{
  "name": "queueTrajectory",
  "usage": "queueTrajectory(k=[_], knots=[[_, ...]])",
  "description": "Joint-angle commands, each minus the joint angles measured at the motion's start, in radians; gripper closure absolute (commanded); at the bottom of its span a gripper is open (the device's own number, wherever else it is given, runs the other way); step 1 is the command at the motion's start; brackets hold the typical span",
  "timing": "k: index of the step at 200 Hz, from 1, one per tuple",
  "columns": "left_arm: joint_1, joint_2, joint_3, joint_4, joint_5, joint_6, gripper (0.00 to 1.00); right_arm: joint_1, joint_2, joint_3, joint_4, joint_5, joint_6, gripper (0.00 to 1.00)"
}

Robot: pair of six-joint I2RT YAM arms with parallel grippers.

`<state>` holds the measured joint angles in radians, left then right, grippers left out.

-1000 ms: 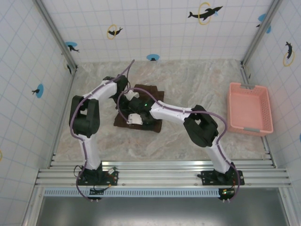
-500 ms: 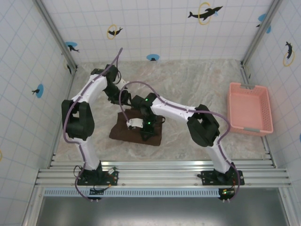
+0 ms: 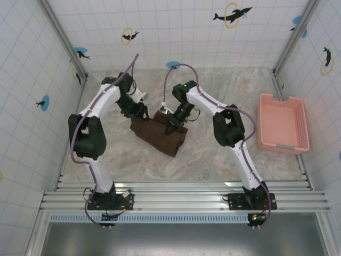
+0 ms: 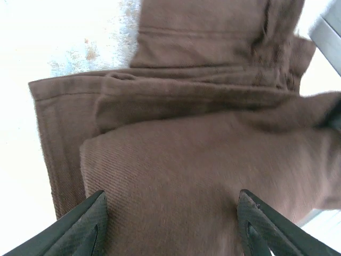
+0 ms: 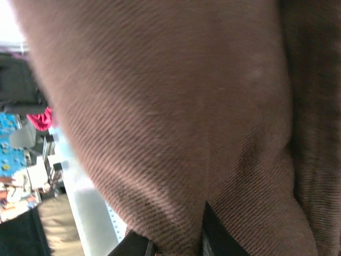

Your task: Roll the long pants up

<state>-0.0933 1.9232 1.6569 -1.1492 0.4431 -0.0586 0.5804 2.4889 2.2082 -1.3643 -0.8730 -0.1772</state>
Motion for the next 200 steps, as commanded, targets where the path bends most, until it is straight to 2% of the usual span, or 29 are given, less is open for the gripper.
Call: queueTrajectory(k=[1, 39, 79, 117, 146, 172, 200], knots=[[0.003, -0.036, -0.002, -0.039, -0.019, 0.014, 0.35, -0.011, 0.09, 0.08, 0.013, 0.019, 0.084, 0.93], [0.003, -0.037, 0.07, -0.089, -0.09, 0.019, 0.35, -0.045, 0.152, 0.089, 0.108, -0.035, 0.192, 0.93], [0.003, -0.087, 0.114, -0.112, -0.213, 0.008, 0.35, -0.083, 0.187, 0.124, 0.211, -0.101, 0.332, 0.93], [-0.017, -0.128, 0.083, -0.024, -0.182, -0.042, 0.32, -0.115, 0.237, 0.156, 0.253, -0.137, 0.406, 0.93], [-0.067, 0.002, 0.139, 0.012, -0.153, -0.109, 0.31, -0.132, 0.241, 0.121, 0.264, -0.141, 0.414, 0.93], [-0.115, 0.158, 0.268, 0.039, -0.127, -0.153, 0.31, -0.137, 0.243, 0.101, 0.271, -0.142, 0.416, 0.93], [-0.127, 0.322, 0.429, 0.038, -0.133, -0.192, 0.3, -0.137, 0.245, 0.1, 0.271, -0.142, 0.417, 0.93]])
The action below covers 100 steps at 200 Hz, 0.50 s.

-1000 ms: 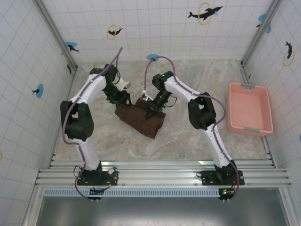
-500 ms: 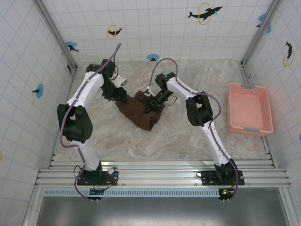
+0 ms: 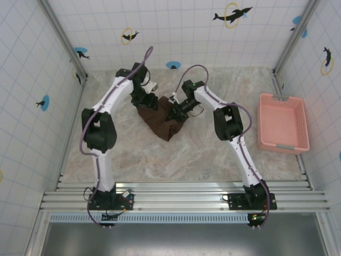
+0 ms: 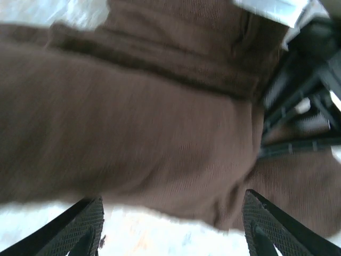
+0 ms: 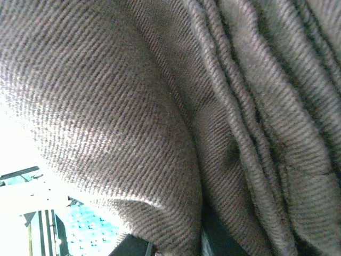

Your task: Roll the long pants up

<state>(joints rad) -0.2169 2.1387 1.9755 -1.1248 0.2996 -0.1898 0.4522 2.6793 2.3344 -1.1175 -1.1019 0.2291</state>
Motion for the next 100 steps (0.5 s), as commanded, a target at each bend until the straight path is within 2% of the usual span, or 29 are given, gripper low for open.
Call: queueTrajectory(k=[1, 15, 32, 43, 55, 61, 83, 100], knots=[[-0.004, 0.112, 0.115, 0.014, 0.01, -0.061, 0.3, -0.009, 0.054, -0.026, 0.024, 0.088, 0.011, 0.93], [-0.003, 0.184, 0.18, -0.015, -0.006, -0.063, 0.3, -0.007, 0.049, -0.028, 0.023, 0.091, 0.008, 0.91], [0.001, 0.283, 0.246, -0.068, -0.016, -0.057, 0.3, -0.007, 0.022, -0.014, -0.008, 0.134, -0.025, 0.83], [0.012, 0.31, 0.25, -0.076, -0.012, -0.062, 0.3, -0.007, -0.019, 0.008, -0.049, 0.25, -0.069, 0.77], [0.023, 0.325, 0.236, -0.072, -0.001, -0.068, 0.3, -0.004, -0.088, 0.02, -0.066, 0.389, -0.106, 0.62], [0.027, 0.332, 0.23, -0.072, -0.001, -0.071, 0.3, -0.004, -0.12, 0.025, -0.071, 0.453, -0.118, 0.58], [0.047, 0.353, 0.22, -0.072, 0.008, -0.071, 0.3, 0.007, -0.225, 0.066, -0.121, 0.653, -0.206, 0.47], [0.052, 0.363, 0.217, -0.072, 0.016, -0.069, 0.3, 0.025, -0.301, 0.055, -0.137, 0.732, -0.247, 0.43]])
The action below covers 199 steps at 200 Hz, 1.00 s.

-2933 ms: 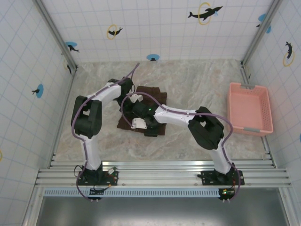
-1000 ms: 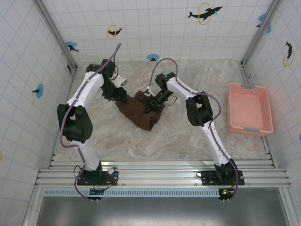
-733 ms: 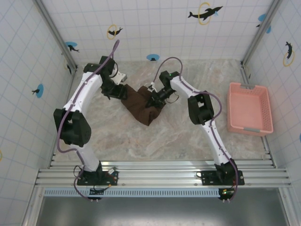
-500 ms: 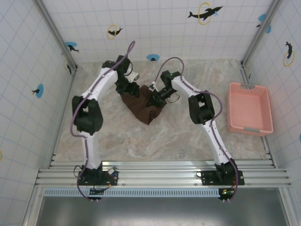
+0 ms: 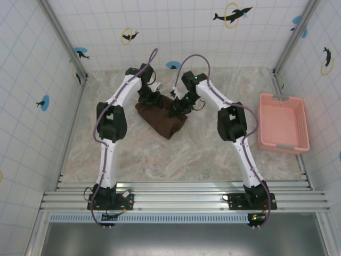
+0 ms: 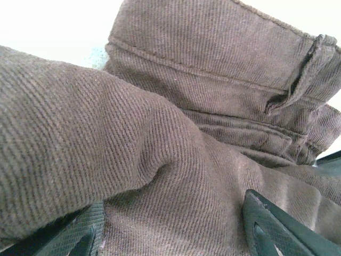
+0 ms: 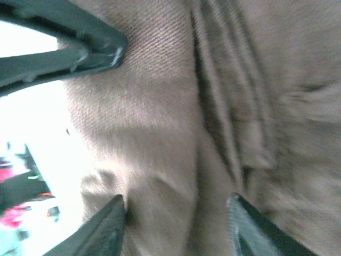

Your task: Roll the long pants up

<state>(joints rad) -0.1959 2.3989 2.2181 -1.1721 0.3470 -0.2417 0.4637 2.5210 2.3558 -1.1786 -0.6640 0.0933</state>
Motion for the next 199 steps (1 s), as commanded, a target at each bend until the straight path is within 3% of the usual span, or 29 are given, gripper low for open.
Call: queueTrajectory(k=[1, 42, 93, 128, 158, 199], knots=[[0.031, 0.104, -0.026, -0.024, -0.031, -0.017, 0.3, 0.016, -0.148, 0.032, -0.076, 0.298, -0.112, 0.43], [0.039, 0.129, -0.025, -0.014, 0.008, -0.016, 0.3, 0.183, -0.281, -0.081, -0.061, 0.492, -0.217, 0.39], [0.053, 0.138, -0.037, -0.003, 0.039, -0.019, 0.3, 0.42, -0.231, -0.073, 0.004, 0.721, -0.276, 0.37], [0.059, 0.14, -0.052, 0.006, 0.059, -0.022, 0.3, 0.468, -0.127, -0.077, 0.059, 0.807, -0.272, 0.35], [0.064, 0.134, -0.075, 0.013, 0.079, -0.024, 0.3, 0.505, -0.091, -0.164, 0.166, 1.039, -0.287, 0.34], [0.089, 0.108, -0.14, 0.023, 0.097, -0.025, 0.3, 0.498, 0.007, -0.176, 0.246, 1.177, -0.338, 0.33]])
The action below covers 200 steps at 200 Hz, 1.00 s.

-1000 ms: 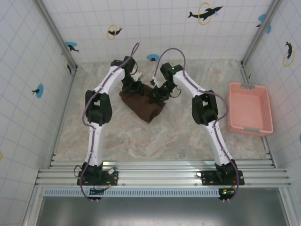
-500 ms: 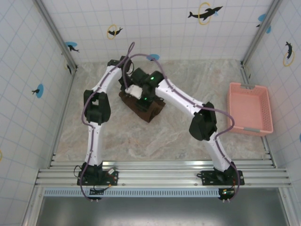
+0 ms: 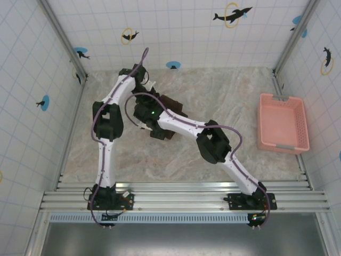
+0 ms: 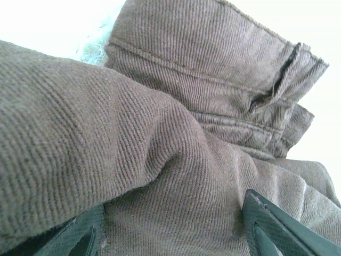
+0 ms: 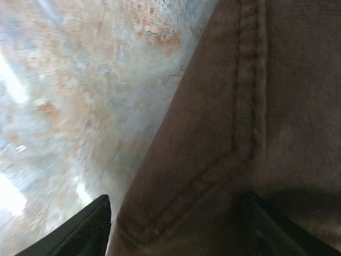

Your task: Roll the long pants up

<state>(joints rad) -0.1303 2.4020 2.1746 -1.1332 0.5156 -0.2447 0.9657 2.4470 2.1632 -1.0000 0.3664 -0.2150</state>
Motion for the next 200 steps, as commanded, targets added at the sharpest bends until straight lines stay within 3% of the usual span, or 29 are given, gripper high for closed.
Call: queueTrajectory(k=[1, 52, 79, 80, 82, 84, 98, 101, 151, 168, 186, 200], knots=[[0.024, 0.105, -0.098, -0.017, -0.071, -0.023, 0.3, -0.004, 0.084, 0.017, 0.067, 0.146, -0.031, 0.33], [0.044, 0.056, -0.185, -0.009, -0.064, -0.008, 0.3, -0.042, 0.163, 0.077, 0.11, 0.297, -0.048, 0.33], [0.043, 0.054, -0.196, -0.008, -0.077, 0.003, 0.3, -0.079, 0.165, 0.117, 0.116, 0.238, -0.075, 0.33], [0.044, 0.055, -0.195, -0.008, -0.077, 0.004, 0.3, -0.08, 0.165, 0.119, 0.116, 0.239, -0.074, 0.32], [0.043, 0.055, -0.194, -0.009, -0.077, 0.004, 0.3, -0.082, 0.167, 0.123, 0.118, 0.241, -0.074, 0.19], [0.043, 0.056, -0.193, -0.008, -0.077, 0.003, 0.3, -0.086, 0.17, 0.127, 0.119, 0.244, -0.072, 0.13], [0.044, 0.066, -0.184, -0.008, -0.074, 0.002, 0.3, -0.11, 0.19, 0.156, 0.115, 0.204, -0.077, 0.09], [0.044, 0.067, -0.182, -0.008, -0.072, 0.001, 0.3, -0.113, 0.195, 0.161, 0.115, 0.205, -0.076, 0.0], [0.047, 0.072, -0.184, -0.01, -0.077, 0.007, 0.3, -0.194, 0.261, 0.227, 0.105, 0.07, -0.077, 0.04], [0.048, 0.072, -0.182, -0.01, -0.069, 0.006, 0.3, -0.214, 0.287, 0.253, 0.092, 0.002, -0.077, 0.15], [0.047, 0.06, -0.186, -0.01, -0.062, 0.01, 0.29, -0.221, 0.293, 0.256, 0.089, -0.017, -0.079, 0.2], [0.048, 0.049, -0.192, -0.012, -0.068, 0.015, 0.29, -0.236, 0.292, 0.264, 0.072, -0.075, -0.071, 0.31]])
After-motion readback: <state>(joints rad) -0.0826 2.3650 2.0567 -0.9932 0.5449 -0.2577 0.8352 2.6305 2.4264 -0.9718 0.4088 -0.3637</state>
